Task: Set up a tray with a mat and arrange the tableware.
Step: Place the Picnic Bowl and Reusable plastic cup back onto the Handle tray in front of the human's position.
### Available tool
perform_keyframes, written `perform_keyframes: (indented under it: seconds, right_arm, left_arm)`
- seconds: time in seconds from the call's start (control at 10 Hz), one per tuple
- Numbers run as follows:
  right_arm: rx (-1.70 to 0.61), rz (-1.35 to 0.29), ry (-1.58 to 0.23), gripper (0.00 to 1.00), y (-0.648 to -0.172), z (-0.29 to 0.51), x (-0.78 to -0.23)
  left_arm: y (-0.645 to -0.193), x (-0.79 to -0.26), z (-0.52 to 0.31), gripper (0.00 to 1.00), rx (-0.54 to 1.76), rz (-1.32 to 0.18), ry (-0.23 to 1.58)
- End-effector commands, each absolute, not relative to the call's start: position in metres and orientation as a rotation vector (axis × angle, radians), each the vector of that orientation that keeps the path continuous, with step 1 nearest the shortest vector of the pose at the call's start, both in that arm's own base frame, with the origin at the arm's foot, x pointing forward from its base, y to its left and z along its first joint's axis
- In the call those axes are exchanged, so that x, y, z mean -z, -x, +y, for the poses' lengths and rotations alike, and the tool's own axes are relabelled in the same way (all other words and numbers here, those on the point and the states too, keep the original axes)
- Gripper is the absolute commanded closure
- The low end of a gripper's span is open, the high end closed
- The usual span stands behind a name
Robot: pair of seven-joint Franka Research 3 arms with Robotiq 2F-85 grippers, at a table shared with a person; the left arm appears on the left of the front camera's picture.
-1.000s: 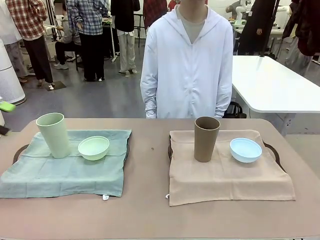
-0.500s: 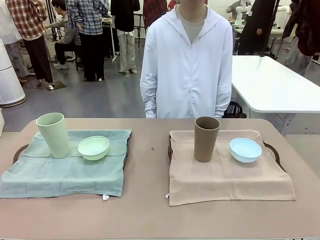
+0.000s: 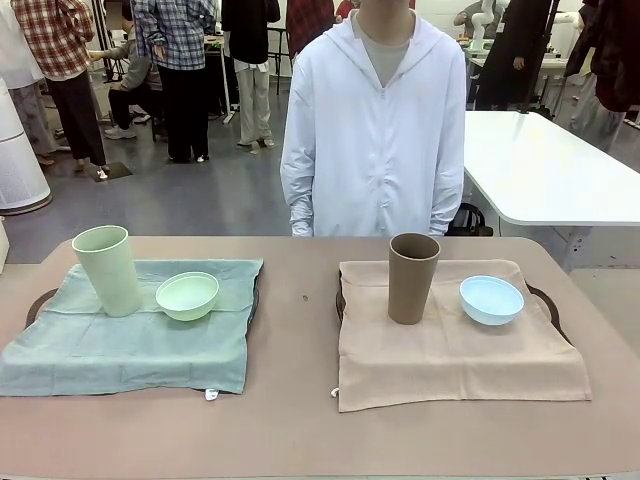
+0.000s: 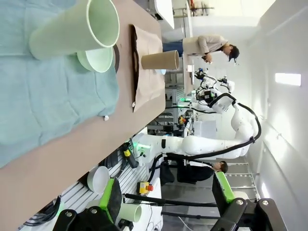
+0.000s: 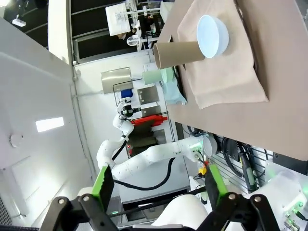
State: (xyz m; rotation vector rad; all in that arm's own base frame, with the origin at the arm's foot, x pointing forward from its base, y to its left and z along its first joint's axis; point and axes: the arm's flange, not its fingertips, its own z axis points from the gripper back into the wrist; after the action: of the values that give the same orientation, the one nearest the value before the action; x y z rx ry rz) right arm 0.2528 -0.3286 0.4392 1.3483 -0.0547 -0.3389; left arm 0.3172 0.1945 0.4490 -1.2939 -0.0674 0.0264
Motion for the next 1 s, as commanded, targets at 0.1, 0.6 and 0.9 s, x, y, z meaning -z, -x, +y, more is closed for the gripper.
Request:
perform_keyframes:
  seconds: [0.1, 0.6, 0.9]
  right_arm:
    - [0.326, -0.052, -1.363, 0.00, -0.2510, -0.3258, -0.4409]
    - [0.326, -0.052, -1.363, 0.00, -0.2510, -0.3258, -0.4409]
    - [0.326, -0.052, -1.363, 0.00, -0.2510, -0.3258, -0.4409]
  left_arm:
    - [-0.3173, -0.4473, 0.1941, 0.00, -0.049, -0.058, 1.296]
    - [-0.3173, -0.4473, 0.1941, 0.00, -0.049, -0.058, 1.296]
    - [-0.3173, -0.4473, 0.1941, 0.00, -0.049, -0.058, 1.296]
